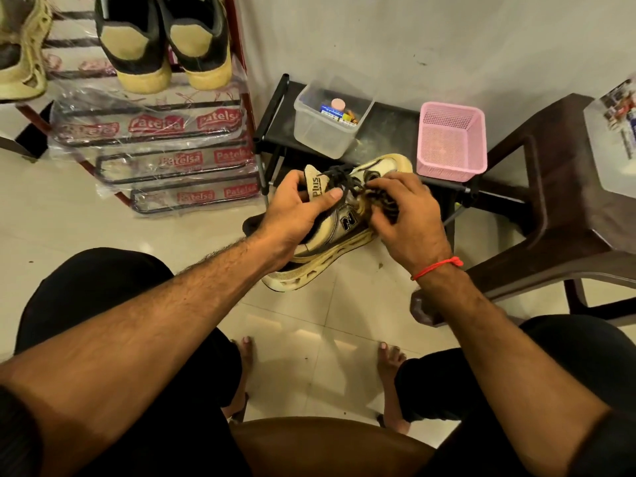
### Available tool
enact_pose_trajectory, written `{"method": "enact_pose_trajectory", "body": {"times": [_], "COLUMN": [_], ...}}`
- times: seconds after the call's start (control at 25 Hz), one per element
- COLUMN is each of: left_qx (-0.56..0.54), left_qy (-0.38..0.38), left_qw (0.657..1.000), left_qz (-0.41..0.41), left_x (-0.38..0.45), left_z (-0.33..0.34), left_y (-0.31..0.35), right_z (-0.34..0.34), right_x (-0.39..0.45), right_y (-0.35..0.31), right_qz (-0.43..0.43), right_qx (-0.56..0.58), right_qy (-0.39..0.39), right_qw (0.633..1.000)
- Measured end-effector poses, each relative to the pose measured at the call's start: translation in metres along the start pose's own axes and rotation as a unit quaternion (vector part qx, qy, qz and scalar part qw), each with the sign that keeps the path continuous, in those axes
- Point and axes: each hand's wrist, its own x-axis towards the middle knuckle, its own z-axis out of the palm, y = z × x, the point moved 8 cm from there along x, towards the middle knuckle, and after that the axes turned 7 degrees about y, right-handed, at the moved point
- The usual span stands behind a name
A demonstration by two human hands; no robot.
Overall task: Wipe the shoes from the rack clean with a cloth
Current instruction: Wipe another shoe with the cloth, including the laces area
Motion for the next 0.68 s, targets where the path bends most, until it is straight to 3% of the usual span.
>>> {"method": "enact_pose_trajectory", "body": {"times": [0.16,0.24,0.36,0.44,0.6,0.68], "left_qx": [0.002,-0.035,-0.032,-0.018,-0.032,-0.044], "left_qy": [0.021,0.018,-0.003,0.001,0.028,0.013], "left_qw": [1.0,0.999,0.999,1.0,0.999,0.999], "left_qz": [0.008,0.002,0.01,0.021,0.023,0.021], "left_x": [0.004,0.006,0.004,0.005,0.007,0.007], "left_z": [-0.01,-0.012,-0.007,-0.006,-0.015,-0.015], "left_y": [0.0,0.001,0.005,0.007,0.005,0.006], "right_z": [0.022,0.014,-0.015,-0.021,0.023,0.025], "right_x": [-0.03,-0.015,0.017,0.017,-0.037,-0.04], "right_y": [-0.043,-0.034,0.018,0.026,-0.063,-0.076], "right_qz": [-0.083,-0.114,-0.01,0.007,-0.18,-0.225], "right_qx": [0.036,0.017,-0.012,-0.014,0.05,0.037], "right_qy": [-0.054,-0.047,0.014,0.019,-0.093,-0.106], "right_qw": [0.994,0.992,1.0,1.0,0.978,0.968]}}
